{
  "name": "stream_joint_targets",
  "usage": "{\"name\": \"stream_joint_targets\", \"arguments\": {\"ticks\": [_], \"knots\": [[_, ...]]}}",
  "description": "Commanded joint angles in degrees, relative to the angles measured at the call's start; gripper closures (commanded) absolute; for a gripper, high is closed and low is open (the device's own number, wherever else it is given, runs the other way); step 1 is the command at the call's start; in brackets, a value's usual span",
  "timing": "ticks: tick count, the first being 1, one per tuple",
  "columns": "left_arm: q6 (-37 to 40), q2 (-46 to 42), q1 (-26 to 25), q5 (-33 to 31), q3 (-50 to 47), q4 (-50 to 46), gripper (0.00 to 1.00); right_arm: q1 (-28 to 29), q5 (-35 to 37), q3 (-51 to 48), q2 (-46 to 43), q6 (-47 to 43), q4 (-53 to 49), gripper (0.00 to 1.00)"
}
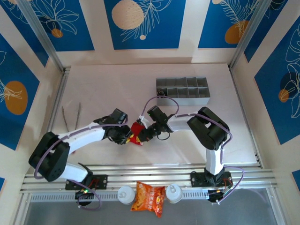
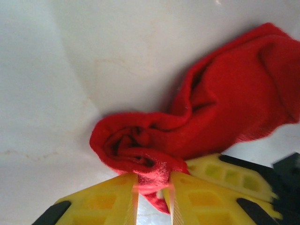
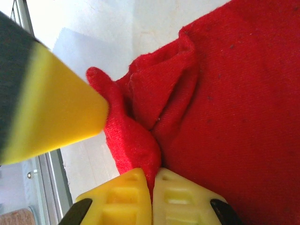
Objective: Roll the socks
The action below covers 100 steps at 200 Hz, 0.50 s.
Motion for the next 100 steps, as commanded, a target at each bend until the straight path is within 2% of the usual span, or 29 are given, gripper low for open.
{"name": "stream_joint_targets", "arguments": {"ticks": [1,41,53,70,90,100], "knots": [[1.9,3.0,0.1,-1.4,1.3,-2.6,0.78,-0.2,4.3,-1.1,3.5,0.1,-8.9,1.0],[1.7,9.1,0.5,-3.7,4.8,-7.9,0.8,1.9,7.0,0.5,2.8,-4.2,-10.6,0.99],[2.4,10.7,0.6,-4.2,6.8,-10.2,0.79,2.9,8.7,0.6,2.0,-5.9,-10.8,0.92],[2.9,12.8,0.8,-4.4,9.3,-14.4,0.78,4.2,13.0,-0.4,-0.8,-8.6,-9.9,0.76],[3.0,14.9,1.0,-3.5,10.4,-17.2,0.79,6.3,20.6,-5.5,-7.3,-12.6,-3.1,0.6],[3.0,15.5,1.1,-3.0,10.5,-17.6,0.79,7.8,24.9,-8.7,-11.1,-15.3,0.9,0.57]]}}
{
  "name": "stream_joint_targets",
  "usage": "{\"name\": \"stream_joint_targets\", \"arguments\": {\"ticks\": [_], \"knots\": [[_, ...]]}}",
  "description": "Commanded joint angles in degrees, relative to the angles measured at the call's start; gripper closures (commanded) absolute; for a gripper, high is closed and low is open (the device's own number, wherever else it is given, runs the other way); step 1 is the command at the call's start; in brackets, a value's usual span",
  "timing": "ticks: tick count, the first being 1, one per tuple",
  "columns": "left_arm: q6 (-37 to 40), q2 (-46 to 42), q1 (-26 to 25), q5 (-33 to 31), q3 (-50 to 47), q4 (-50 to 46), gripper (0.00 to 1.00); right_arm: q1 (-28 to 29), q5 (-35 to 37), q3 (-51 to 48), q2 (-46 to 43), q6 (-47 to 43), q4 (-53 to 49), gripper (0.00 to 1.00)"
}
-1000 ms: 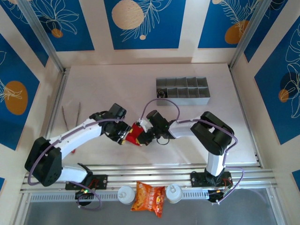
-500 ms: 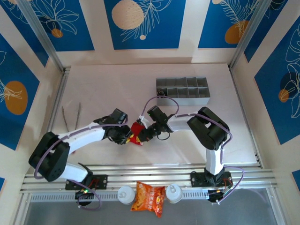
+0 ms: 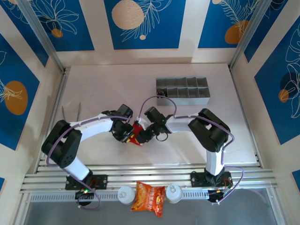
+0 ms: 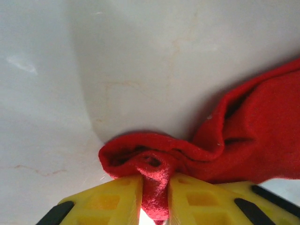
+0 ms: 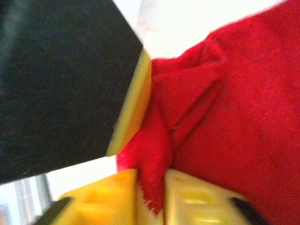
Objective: Roll the socks
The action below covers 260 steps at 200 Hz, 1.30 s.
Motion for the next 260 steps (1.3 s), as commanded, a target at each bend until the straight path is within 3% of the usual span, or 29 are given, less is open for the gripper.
{"name": "stream_joint_targets", "arguments": {"ticks": [1,30,85,119,183,260], "knots": [[1.1,4.7,0.7,-1.9,0.1,-6.7,0.78,4.0,16.2,-8.0,-7.7,-8.5,2.6,0.57],[2.0,6.4,0.7,-1.9,2.6,-9.7,0.79,9.1,27.9,-15.8,-16.4,-16.7,12.2,0.43],[2.5,8.7,0.8,-0.5,6.1,-12.1,0.79,17.9,46.9,-14.7,-15.0,-28.7,13.6,0.42],[3.7,10.0,0.8,-0.3,8.1,-13.5,0.79,20.2,54.1,-12.4,-11.6,-34.9,18.1,0.41],[5.2,12.2,0.9,-0.1,11.0,-16.7,0.81,22.5,50.3,-11.2,-9.5,-40.2,17.5,0.43],[6.0,12.9,1.0,0.4,12.1,-17.0,0.82,19.5,54.8,-4.0,1.2,-32.3,6.6,0.64]]}}
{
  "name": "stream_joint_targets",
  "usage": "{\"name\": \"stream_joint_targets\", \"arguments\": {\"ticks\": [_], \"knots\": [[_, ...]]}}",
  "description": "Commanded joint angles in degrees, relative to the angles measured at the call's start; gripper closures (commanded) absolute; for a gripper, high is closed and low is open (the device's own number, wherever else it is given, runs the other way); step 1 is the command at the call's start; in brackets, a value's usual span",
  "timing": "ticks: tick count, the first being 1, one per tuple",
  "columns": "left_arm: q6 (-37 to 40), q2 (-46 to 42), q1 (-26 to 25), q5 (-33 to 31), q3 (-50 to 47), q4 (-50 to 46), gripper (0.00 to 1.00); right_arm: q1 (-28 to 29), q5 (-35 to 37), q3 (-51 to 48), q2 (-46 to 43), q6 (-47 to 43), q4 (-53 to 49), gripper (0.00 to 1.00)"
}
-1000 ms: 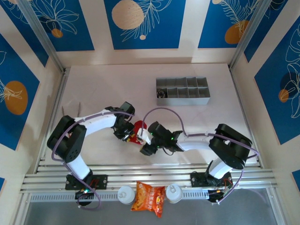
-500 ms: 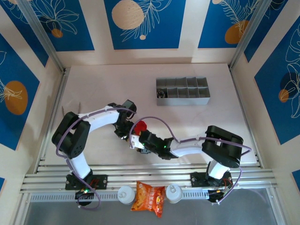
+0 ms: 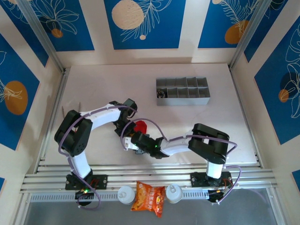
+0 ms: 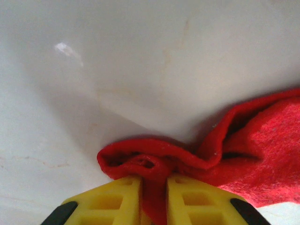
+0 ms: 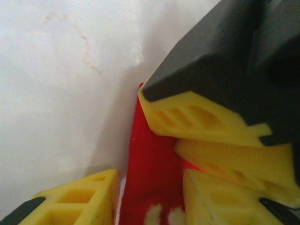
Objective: Roll the socks
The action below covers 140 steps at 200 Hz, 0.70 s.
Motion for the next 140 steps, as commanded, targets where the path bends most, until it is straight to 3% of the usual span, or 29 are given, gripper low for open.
{"name": "stream_joint_targets", "arguments": {"ticks": [1,62,98,140], "knots": [[1.5,2.7,0.2,-1.1,-0.7,-2.9,0.82,-1.5,3.1,1.7,3.6,3.7,-6.0,0.64],[3.3,2.2,1.1,-1.5,-0.1,-4.8,0.82,-3.4,3.6,1.8,3.9,4.6,-9.6,0.7],[3.6,1.4,2.0,-1.1,0.3,-5.0,0.81,-5.2,-1.9,4.1,4.0,7.0,-14.4,0.93],[1.0,-2.5,3.0,0.1,0.3,-3.6,0.66,-6.0,-8.4,4.5,4.2,11.6,-17.5,1.0]]}}
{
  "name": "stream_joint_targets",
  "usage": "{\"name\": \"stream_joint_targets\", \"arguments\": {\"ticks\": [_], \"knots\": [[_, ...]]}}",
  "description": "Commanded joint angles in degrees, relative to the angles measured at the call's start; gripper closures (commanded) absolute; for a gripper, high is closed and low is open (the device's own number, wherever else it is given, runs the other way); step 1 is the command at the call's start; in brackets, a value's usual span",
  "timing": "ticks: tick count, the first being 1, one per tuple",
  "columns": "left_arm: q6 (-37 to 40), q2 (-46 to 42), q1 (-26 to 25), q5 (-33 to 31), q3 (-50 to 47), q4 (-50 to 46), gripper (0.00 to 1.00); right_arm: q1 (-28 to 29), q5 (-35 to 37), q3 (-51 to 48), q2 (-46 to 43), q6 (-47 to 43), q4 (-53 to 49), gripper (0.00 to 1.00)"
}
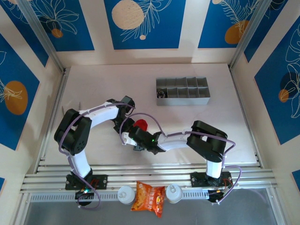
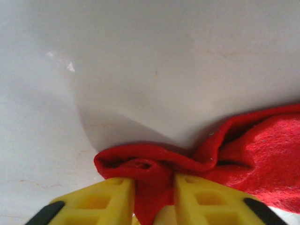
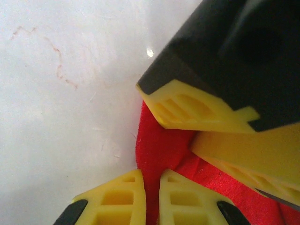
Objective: Roll the socks
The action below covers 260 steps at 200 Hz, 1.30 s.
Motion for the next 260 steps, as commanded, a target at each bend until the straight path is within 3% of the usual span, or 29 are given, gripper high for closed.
{"name": "stream_joint_targets", "arguments": {"ticks": [1,42,70,136,179,232,260], "knots": [[-1.6,-3.0,0.6,0.1,-0.6,-5.2,0.65,-3.0,-3.5,-1.0,2.7,8.1,-10.1,1.0],[-4.8,-8.5,2.2,-0.2,0.8,-5.4,0.41,-4.5,-10.2,-3.5,0.4,12.5,-9.2,1.0],[-5.3,-13.1,3.3,-3.9,0.5,-5.9,0.33,-7.5,-18.3,-5.3,-1.9,17.0,-7.8,1.0],[-5.2,-19.0,1.9,-0.4,-8.1,2.6,0.35,-17.9,-41.3,-10.7,-4.7,29.8,0.1,1.0],[-8.1,-17.5,-1.2,2.0,-12.6,16.7,0.34,-24.6,-56.0,-12.4,-3.6,37.1,6.8,1.0],[-8.3,-8.4,-5.0,4.6,-10.5,20.3,0.38,-27.5,-61.6,-10.9,-1.2,37.8,6.0,1.0],[-8.7,-5.7,-5.9,4.8,-10.0,22.1,0.45,-27.7,-61.3,-11.7,-1.2,37.6,6.1,1.0]]}}
